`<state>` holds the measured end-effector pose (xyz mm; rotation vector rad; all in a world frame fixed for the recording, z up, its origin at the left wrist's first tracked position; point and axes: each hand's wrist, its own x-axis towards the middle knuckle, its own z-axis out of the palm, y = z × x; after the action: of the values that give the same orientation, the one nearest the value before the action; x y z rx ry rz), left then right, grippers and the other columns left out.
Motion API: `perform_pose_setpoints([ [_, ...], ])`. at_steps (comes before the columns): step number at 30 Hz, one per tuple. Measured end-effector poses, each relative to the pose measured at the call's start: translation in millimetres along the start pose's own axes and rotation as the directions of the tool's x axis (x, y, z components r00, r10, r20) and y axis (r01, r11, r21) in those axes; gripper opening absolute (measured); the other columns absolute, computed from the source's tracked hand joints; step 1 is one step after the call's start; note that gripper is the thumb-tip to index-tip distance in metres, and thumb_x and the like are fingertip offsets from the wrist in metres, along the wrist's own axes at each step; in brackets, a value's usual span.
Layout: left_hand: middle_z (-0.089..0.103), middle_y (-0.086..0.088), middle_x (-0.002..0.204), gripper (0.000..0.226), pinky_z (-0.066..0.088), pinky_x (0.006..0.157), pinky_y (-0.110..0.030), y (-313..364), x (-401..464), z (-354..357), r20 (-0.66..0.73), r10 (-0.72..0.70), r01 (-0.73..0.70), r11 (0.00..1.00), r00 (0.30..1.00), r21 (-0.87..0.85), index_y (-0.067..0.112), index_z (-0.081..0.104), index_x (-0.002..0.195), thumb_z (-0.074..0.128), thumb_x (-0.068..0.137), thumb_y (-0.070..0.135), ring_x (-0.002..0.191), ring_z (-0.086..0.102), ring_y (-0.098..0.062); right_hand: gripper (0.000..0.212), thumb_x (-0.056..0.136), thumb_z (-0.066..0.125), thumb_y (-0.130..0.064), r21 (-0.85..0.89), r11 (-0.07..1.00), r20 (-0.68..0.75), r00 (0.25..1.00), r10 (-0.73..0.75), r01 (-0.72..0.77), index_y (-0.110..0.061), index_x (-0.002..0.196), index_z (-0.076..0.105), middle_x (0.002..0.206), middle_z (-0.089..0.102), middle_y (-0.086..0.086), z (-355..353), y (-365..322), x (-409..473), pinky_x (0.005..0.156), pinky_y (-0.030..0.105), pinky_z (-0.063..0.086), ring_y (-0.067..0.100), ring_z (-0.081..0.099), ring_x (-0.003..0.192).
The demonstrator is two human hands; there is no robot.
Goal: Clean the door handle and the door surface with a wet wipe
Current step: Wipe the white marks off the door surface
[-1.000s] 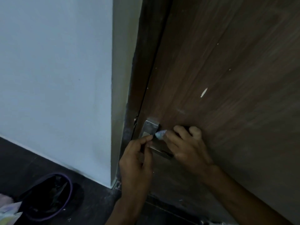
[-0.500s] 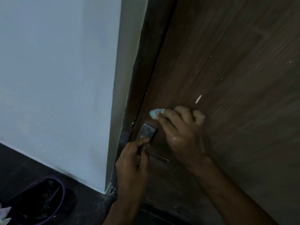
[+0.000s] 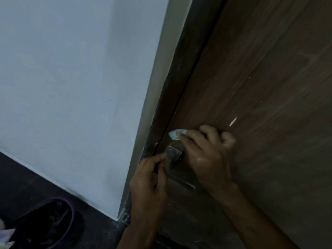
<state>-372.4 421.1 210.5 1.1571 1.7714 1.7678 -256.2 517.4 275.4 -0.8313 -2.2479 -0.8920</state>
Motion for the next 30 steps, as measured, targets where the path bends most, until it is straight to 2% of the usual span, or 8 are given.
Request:
perform_pose_setpoints([
  [4,0.069,0.018,0.106,0.032,0.042,0.083,-0.002,-11.8,-6.5,0.1,0.032,-0.069,0.069,0.998,0.997,0.013,0.027,0.072,0.111,0.062,0.092,0.004,0.102,0.061,0.01,0.017,0.101,0.06,-0.02,0.007,0.997,-0.148,0.986,0.076,-0.075,-0.021,0.108,0.075,0.108,0.073,-0.008,7.7,-5.3,15.9,0.087,0.041,0.03,0.017,0.056,0.105],
  [9,0.07,0.018,0.105,0.034,0.041,0.083,-0.001,-22.0,-13.3,-3.7,0.058,-0.052,0.049,0.998,0.997,0.05,0.027,0.073,0.111,0.063,0.089,0.002,0.101,0.061,0.01,0.022,0.094,0.055,-0.018,0.101,0.991,0.08,0.992,-0.097,0.089,-0.019,0.106,0.073,0.11,0.071,-0.004,28.6,-28.7,14.6,0.084,0.04,0.031,0.022,0.052,0.109],
  [14,0.07,0.021,0.106,0.032,0.046,0.086,-0.008,-30.0,-13.2,-16.0,-0.026,-0.103,0.105,0.992,0.994,0.067,0.03,0.073,0.109,0.064,0.091,0.005,0.102,0.06,0.012,0.017,0.101,0.058,-0.016,0.062,0.986,-0.119,0.98,0.158,-0.152,-0.023,0.105,0.073,0.103,0.071,-0.005,25.5,-30.6,18.0,0.08,0.04,0.033,0.027,0.058,0.093],
  [18,0.07,0.021,0.104,0.027,0.05,0.086,-0.012,-27.3,-14.4,-31.5,-0.081,-0.136,0.139,0.99,0.987,0.031,0.029,0.073,0.109,0.059,0.092,0.012,0.101,0.063,0.007,0.016,0.094,0.062,-0.009,0.141,0.958,0.047,0.968,0.247,-0.251,-0.016,0.089,0.076,0.082,0.067,0.005,22.7,-64.6,32.4,0.073,0.042,0.037,0.033,0.057,0.084],
  [20,0.071,0.018,0.102,0.026,0.052,0.084,-0.016,-33.4,-14.0,-48.5,-0.123,-0.144,0.153,0.986,0.982,0.062,0.026,0.073,0.108,0.059,0.092,0.01,0.097,0.065,0.003,0.013,0.09,0.065,-0.007,0.287,0.871,0.104,0.917,0.386,-0.399,-0.012,0.087,0.078,0.079,0.067,0.008,13.9,-74.3,22.1,0.072,0.041,0.042,0.034,0.056,0.079],
  [23,0.069,0.014,0.097,0.023,0.05,0.079,-0.015,-40.0,-13.1,-76.5,-0.215,-0.15,0.174,0.98,0.965,0.098,0.021,0.072,0.109,0.06,0.094,0.008,0.089,0.065,-0.004,0.009,0.083,0.072,-0.006,0.551,0.533,0.245,0.735,0.633,-0.642,-0.013,0.089,0.076,0.077,0.065,0.005,-9.4,-105.0,-3.8,0.07,0.022,0.043,0.023,0.057,0.073],
  [25,0.067,0.015,0.098,0.02,0.048,0.078,-0.012,-43.0,-13.9,-98.6,-0.272,-0.147,0.189,0.973,0.951,0.133,0.022,0.071,0.11,0.059,0.096,0.014,0.087,0.063,-0.006,0.014,0.081,0.075,-0.003,0.639,0.34,0.416,0.682,0.602,-0.69,-0.016,0.087,0.074,0.077,0.062,0.002,-16.6,-144.2,-14.7,0.066,0.021,0.048,0.014,0.057,0.069],
  [30,0.063,0.018,0.101,0.019,0.04,0.074,-0.007,-60.2,-10.8,-152.6,-0.358,-0.198,0.271,0.948,0.913,0.167,0.027,0.067,0.115,0.054,0.1,0.026,0.085,0.058,-0.005,0.011,0.079,0.083,-0.012,0.679,0.191,0.636,0.698,0.328,-0.708,-0.018,0.079,0.074,0.082,0.064,-0.004,4.2,-229.4,1.0,0.063,0.013,0.049,0.005,0.062,0.069],
])
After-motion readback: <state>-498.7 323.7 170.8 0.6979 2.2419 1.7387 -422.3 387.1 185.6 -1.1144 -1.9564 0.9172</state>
